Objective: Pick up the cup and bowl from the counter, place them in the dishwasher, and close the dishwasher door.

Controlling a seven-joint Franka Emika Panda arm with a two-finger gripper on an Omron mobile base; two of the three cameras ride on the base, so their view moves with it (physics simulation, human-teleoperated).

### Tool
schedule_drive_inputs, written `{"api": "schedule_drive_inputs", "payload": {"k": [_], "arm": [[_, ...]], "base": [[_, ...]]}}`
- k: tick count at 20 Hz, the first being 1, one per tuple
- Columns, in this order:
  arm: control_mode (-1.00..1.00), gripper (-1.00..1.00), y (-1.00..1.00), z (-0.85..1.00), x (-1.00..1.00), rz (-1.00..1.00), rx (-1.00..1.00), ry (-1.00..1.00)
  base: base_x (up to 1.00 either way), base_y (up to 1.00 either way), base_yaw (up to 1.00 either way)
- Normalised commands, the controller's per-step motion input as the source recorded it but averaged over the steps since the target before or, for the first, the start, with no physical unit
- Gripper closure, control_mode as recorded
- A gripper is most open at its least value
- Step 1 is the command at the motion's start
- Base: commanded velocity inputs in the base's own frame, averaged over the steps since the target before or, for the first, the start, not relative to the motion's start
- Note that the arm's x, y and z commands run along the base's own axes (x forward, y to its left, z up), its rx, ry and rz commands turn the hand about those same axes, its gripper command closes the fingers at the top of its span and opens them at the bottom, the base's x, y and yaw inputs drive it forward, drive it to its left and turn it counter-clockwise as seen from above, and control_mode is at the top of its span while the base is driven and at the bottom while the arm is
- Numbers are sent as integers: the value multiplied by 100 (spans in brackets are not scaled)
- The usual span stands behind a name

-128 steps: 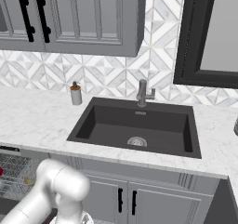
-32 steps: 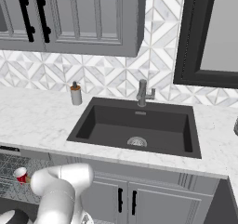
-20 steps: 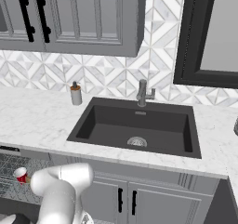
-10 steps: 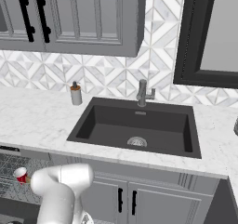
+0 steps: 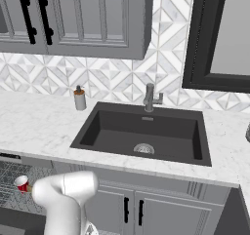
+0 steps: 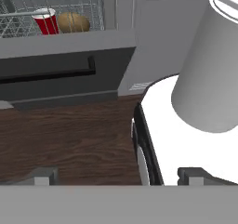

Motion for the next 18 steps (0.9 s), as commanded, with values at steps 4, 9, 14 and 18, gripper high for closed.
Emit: {"api": "schedule_drive_inputs", "payload": {"k": [4, 9, 14, 18], "arm": [[-100, -100, 0, 0, 73, 0, 1, -10], [-100, -100, 1, -44, 82, 3, 0, -2], [-100, -100, 32, -65, 53, 16, 0, -1], [-100, -100, 22, -44, 37, 10, 0, -17]], "base": [[0, 0, 0], [0, 0, 0], [0, 0, 0], [0, 0, 0]]}}
